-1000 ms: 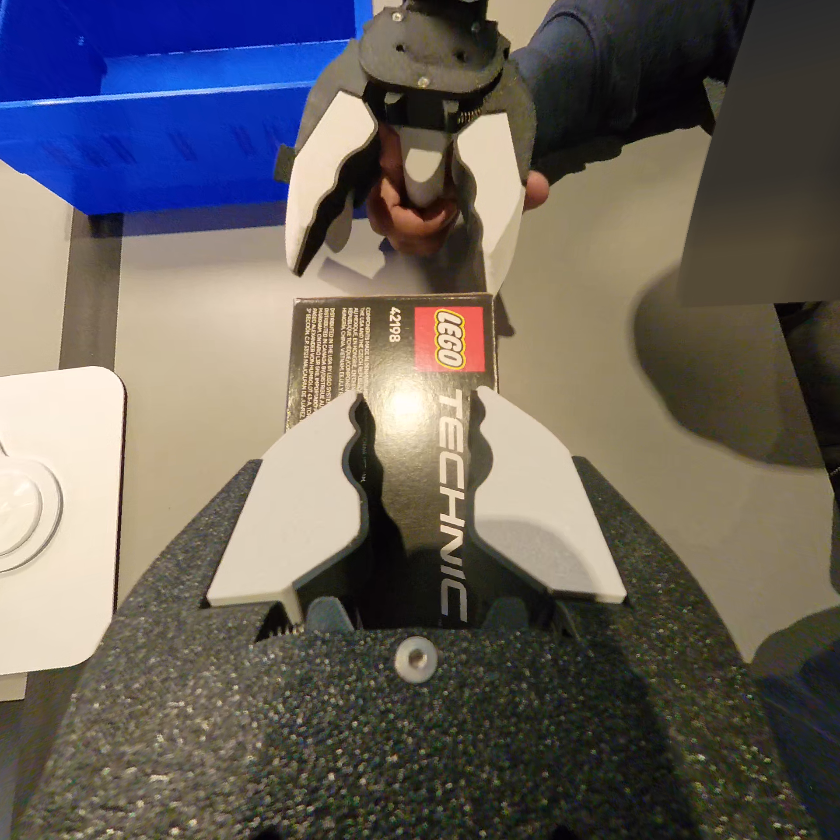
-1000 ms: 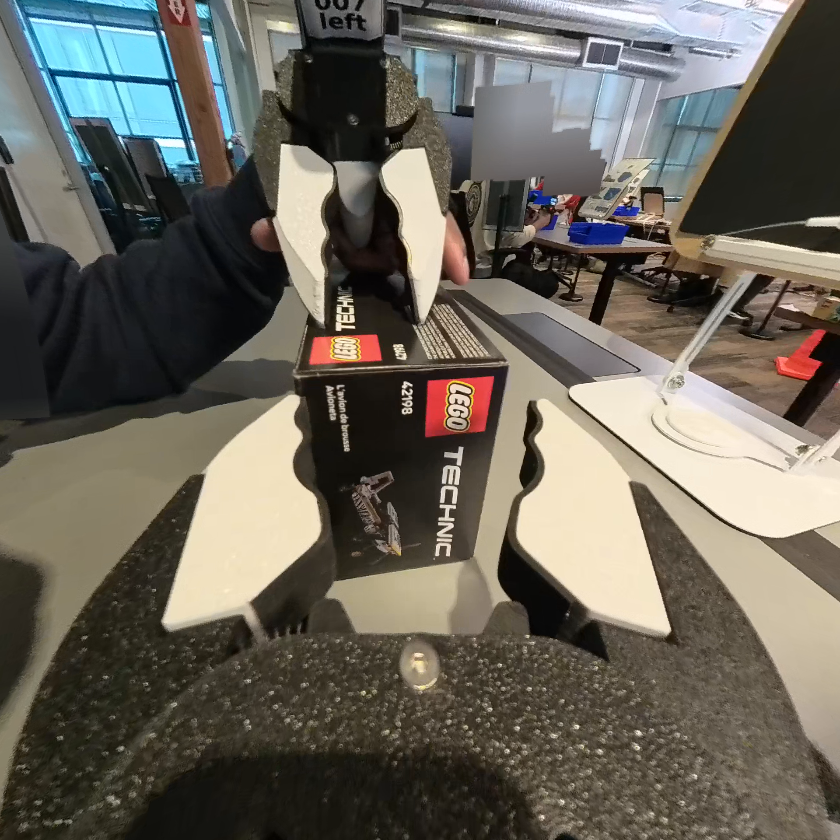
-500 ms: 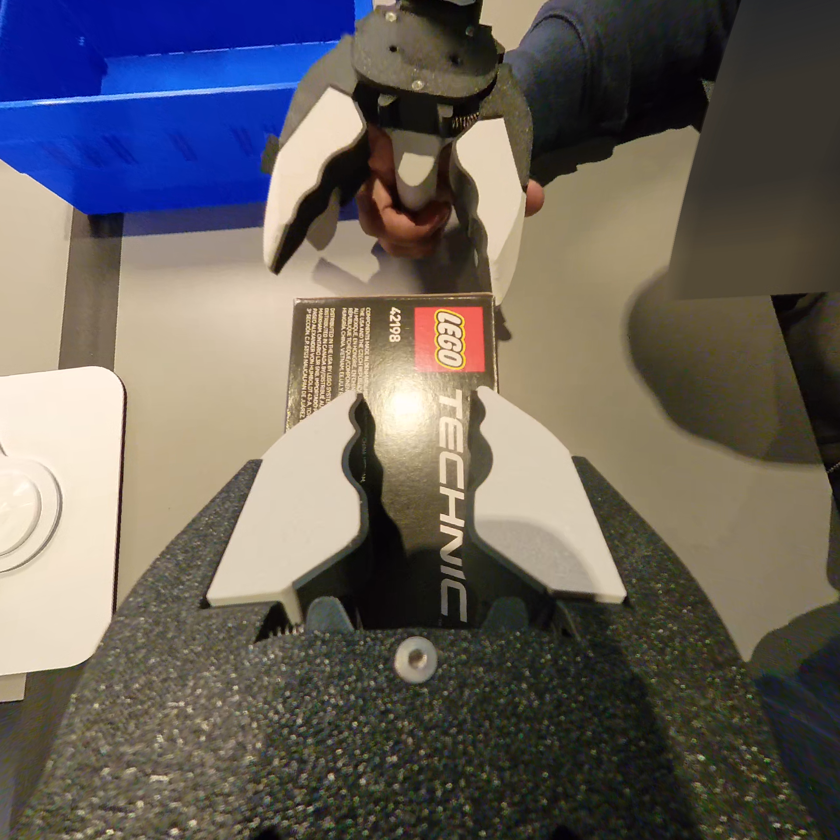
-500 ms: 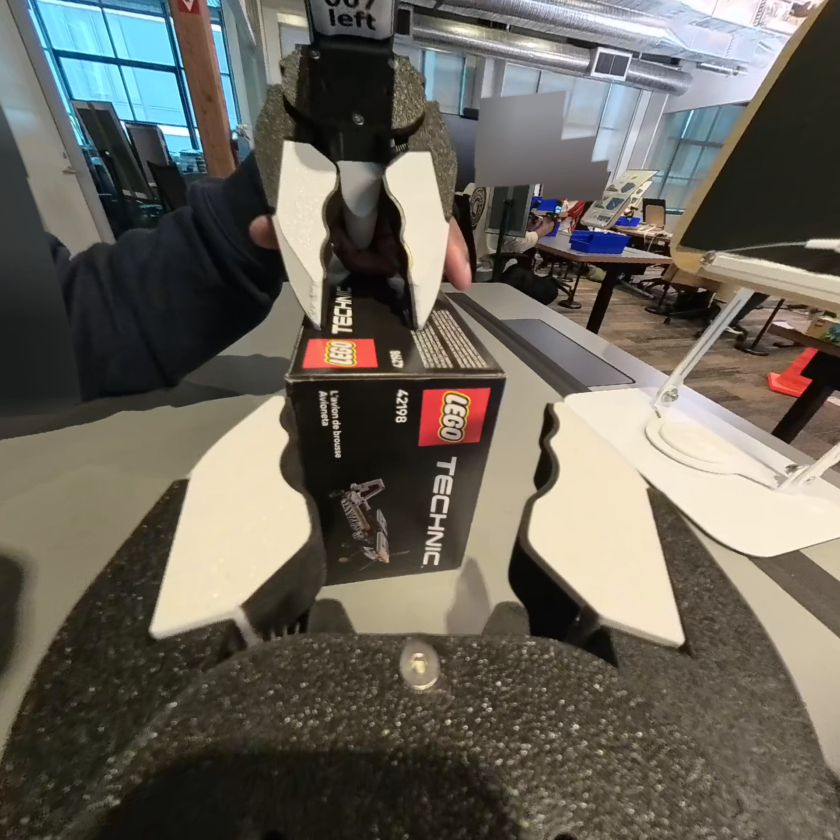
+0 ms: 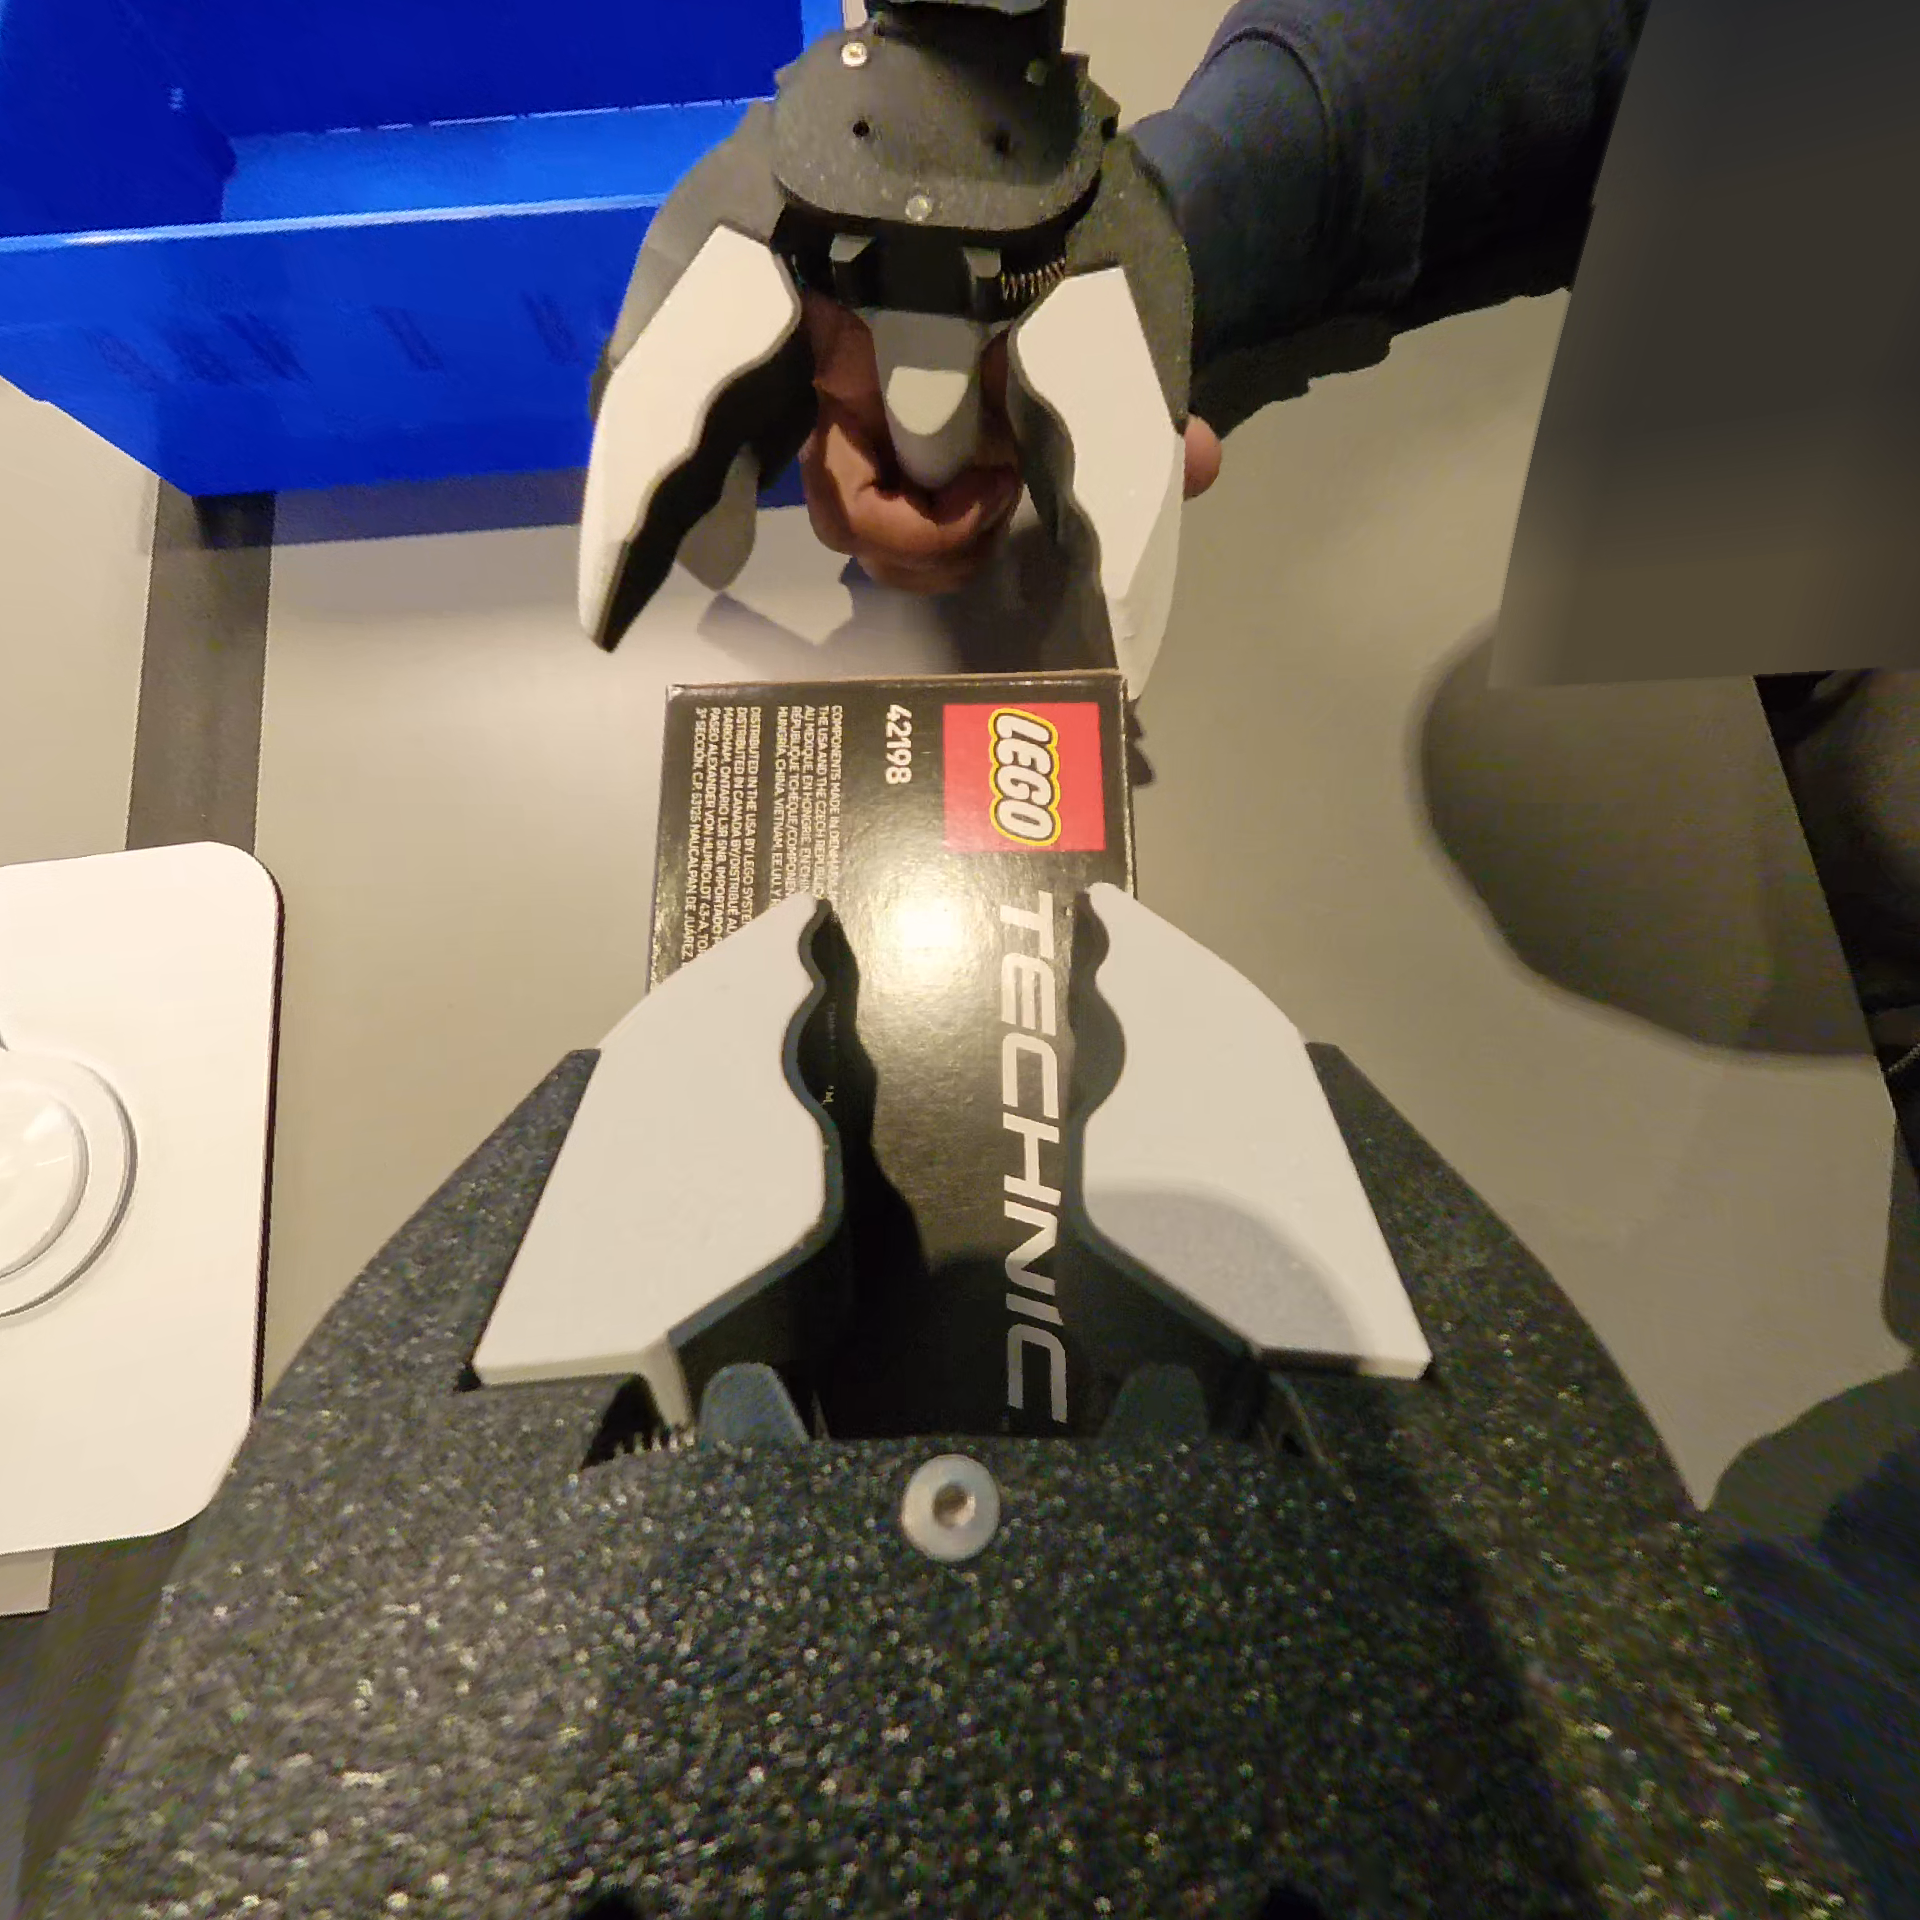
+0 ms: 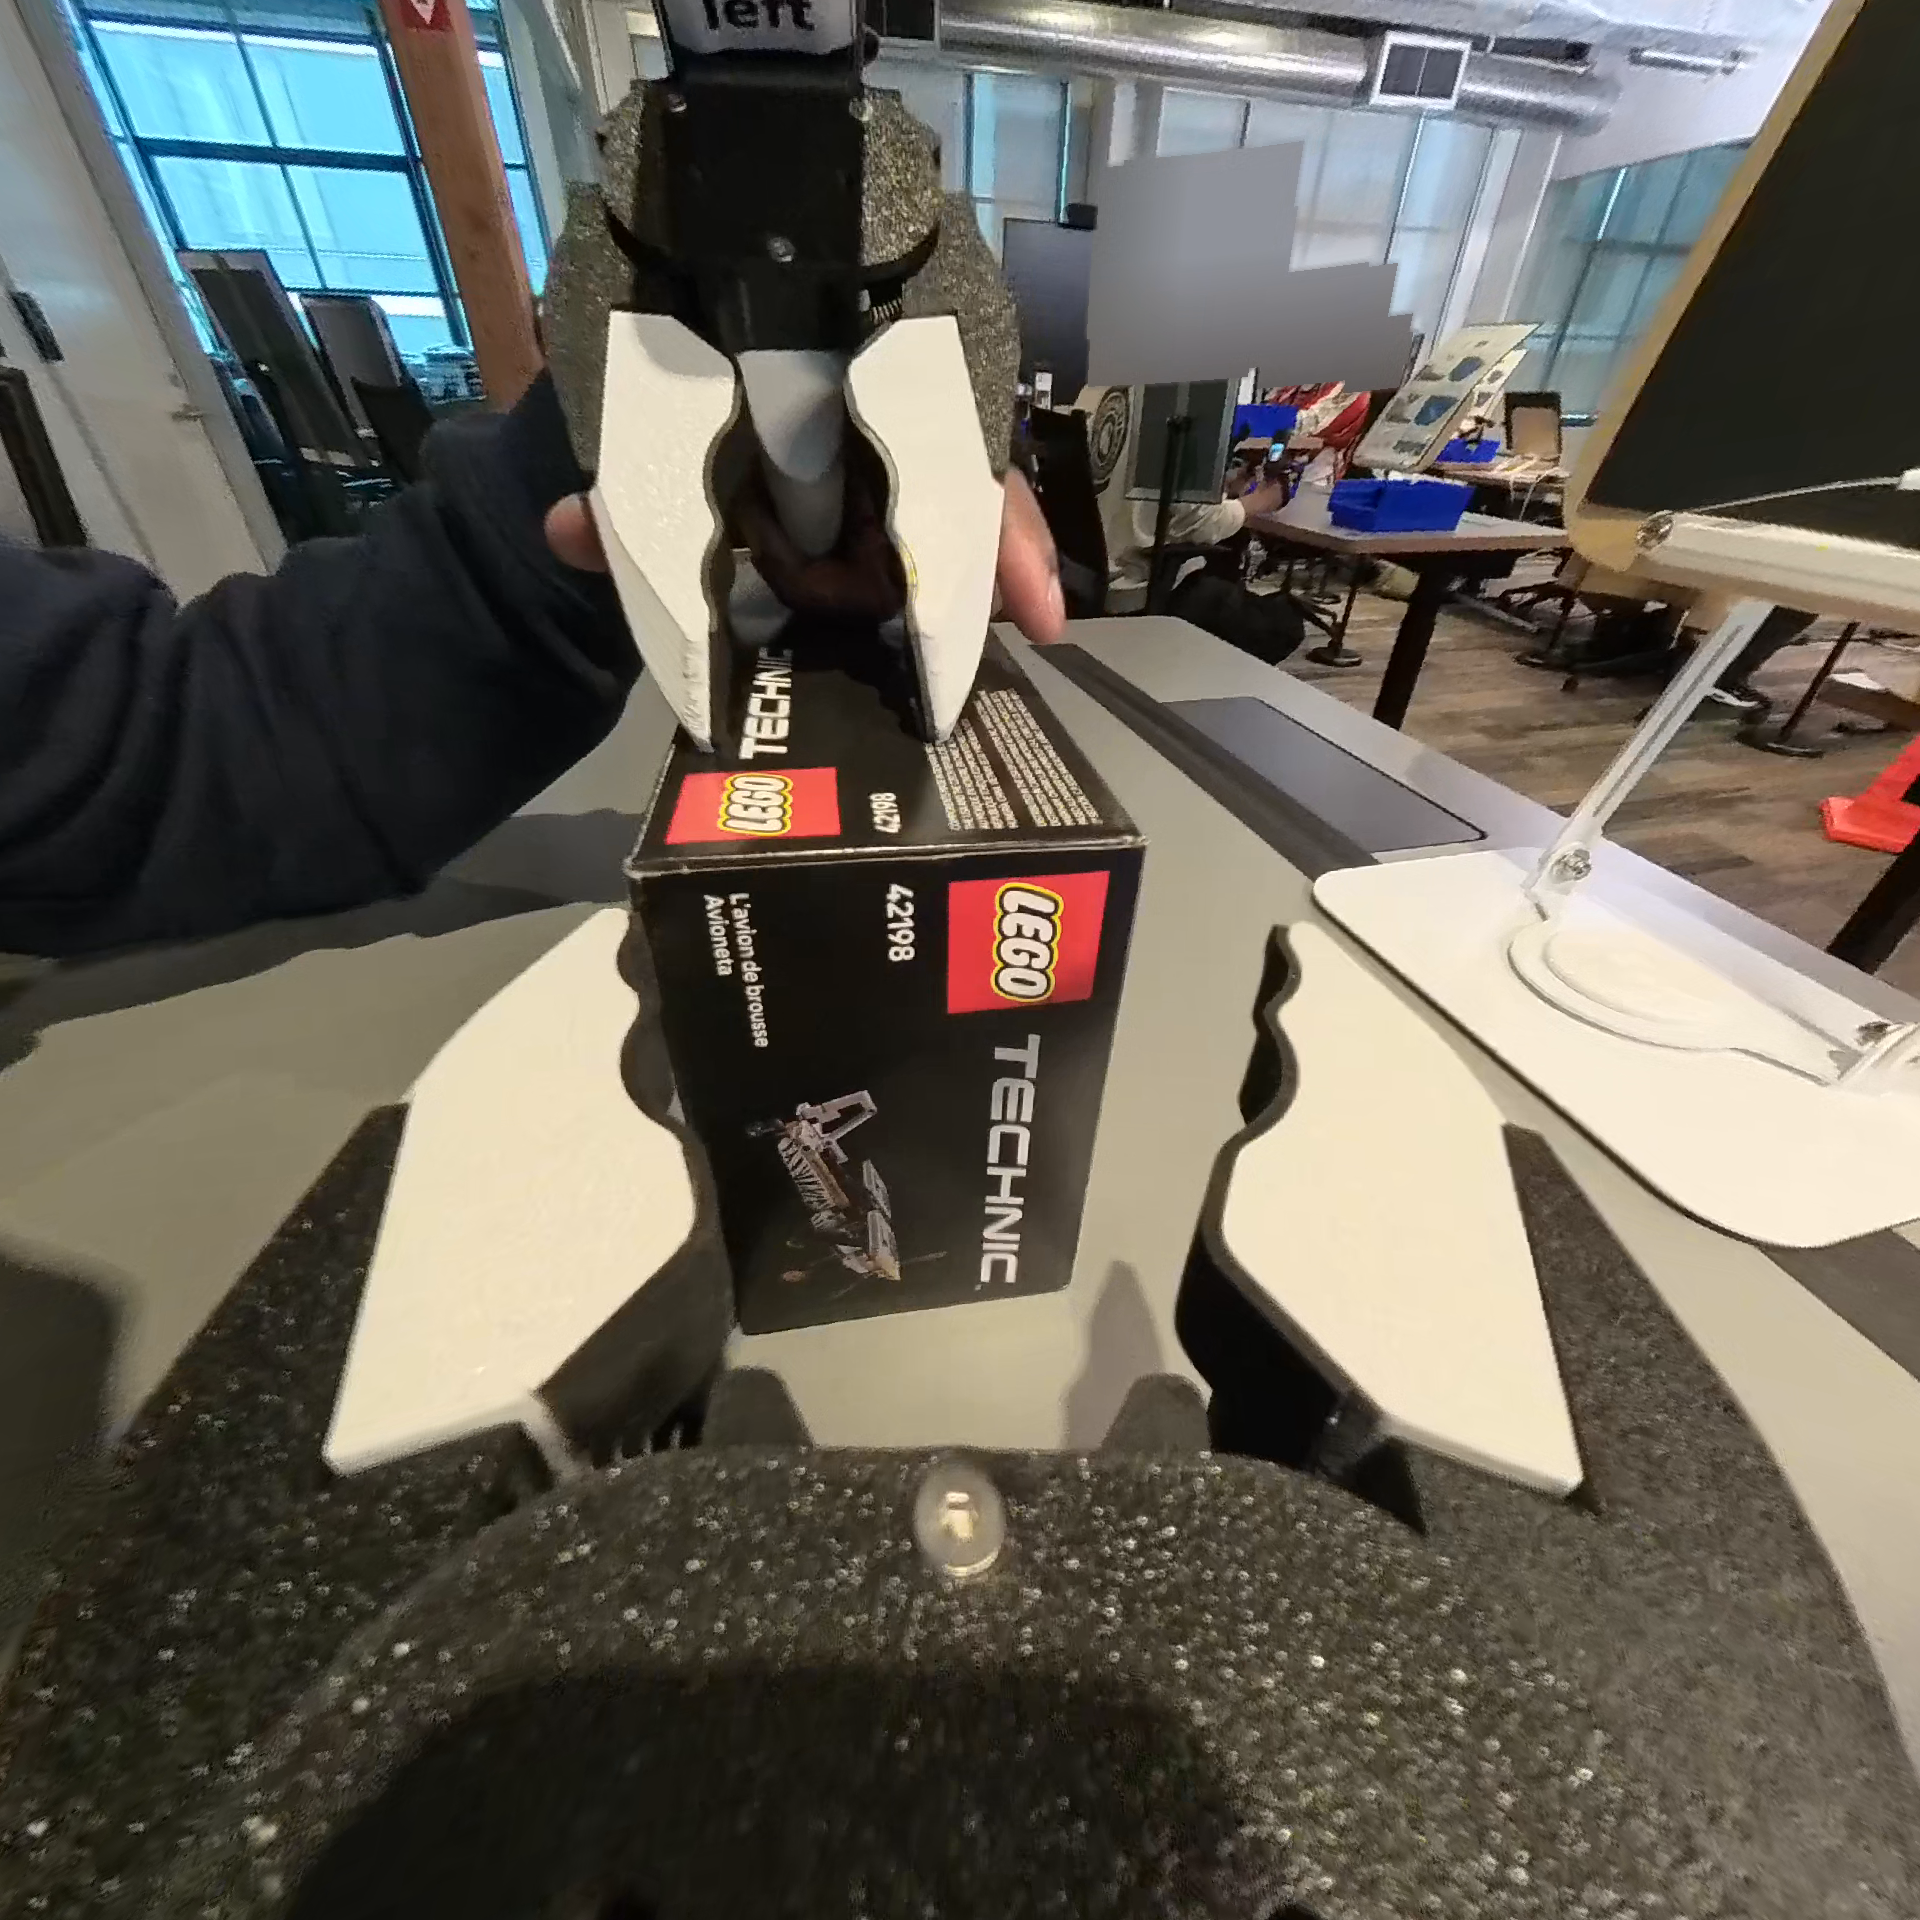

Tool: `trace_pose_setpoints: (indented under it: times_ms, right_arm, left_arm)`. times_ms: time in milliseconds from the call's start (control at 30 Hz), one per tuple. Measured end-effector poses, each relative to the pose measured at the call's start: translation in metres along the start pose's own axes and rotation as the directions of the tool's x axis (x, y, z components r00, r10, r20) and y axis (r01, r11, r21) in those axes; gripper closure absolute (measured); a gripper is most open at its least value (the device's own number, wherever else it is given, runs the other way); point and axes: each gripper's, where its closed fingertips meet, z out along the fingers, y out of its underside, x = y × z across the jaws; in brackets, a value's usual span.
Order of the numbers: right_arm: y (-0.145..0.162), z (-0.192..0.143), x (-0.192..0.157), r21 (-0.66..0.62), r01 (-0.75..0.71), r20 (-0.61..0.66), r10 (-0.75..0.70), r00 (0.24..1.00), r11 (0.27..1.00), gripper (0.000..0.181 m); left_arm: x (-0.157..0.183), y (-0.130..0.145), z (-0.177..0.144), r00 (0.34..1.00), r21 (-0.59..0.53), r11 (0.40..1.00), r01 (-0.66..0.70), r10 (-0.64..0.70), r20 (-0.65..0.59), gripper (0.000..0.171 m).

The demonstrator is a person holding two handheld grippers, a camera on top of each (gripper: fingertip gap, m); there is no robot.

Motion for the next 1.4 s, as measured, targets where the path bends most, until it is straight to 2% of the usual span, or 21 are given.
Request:
trace_pose_setpoints:
  times_ms: [133,233,500,800,1000,1167,1300,1400]
  right_arm:
    - [-0.002,0.000,-0.004,-0.007,0.028,0.013,-0.028,1.000,1.000,0.079]
    - [-0.002,0.001,-0.004,-0.019,0.038,0.023,-0.037,0.999,0.999,0.078]
    - [0.003,0.003,-0.004,-0.012,-0.032,0.050,0.033,0.998,0.999,0.079]
    - [0.042,0.000,-0.008,-0.141,0.149,-0.006,-0.152,0.988,0.979,0.086]
    - [0.041,0.000,-0.004,-0.133,0.177,-0.041,-0.183,0.982,0.975,0.078]
    - [0.041,-0.001,0.003,-0.139,0.146,-0.082,-0.159,0.984,0.979,0.064]
    - [0.043,0.001,-0.002,-0.136,0.120,-0.044,-0.127,0.991,0.983,0.072]
    - [0.040,0.001,-0.010,-0.120,0.126,0.009,-0.126,0.992,0.985,0.088]
  left_arm:
    - [0.000,0.000,0.000,1.000,0.000,1.000,-0.001,0.001,-0.001,0.127]
    - [0.001,0.000,0.000,1.000,0.000,1.000,-0.003,0.003,-0.002,0.127]
    - [0.001,-0.001,0.000,1.000,0.001,1.000,-0.001,0.001,-0.005,0.127]
    - [0.001,-0.001,0.000,1.000,0.002,1.000,-0.001,0.001,-0.005,0.127]
    - [0.001,-0.001,0.000,1.000,0.002,1.000,-0.001,0.001,-0.005,0.127]
    - [0.001,-0.001,0.001,1.000,0.003,1.000,-0.001,0.001,-0.005,0.127]
    - [0.001,-0.001,0.001,1.000,0.003,1.000,-0.001,0.001,-0.006,0.127]
    - [0.001,-0.001,0.001,1.000,0.003,1.000,0.000,0.000,-0.007,0.127]
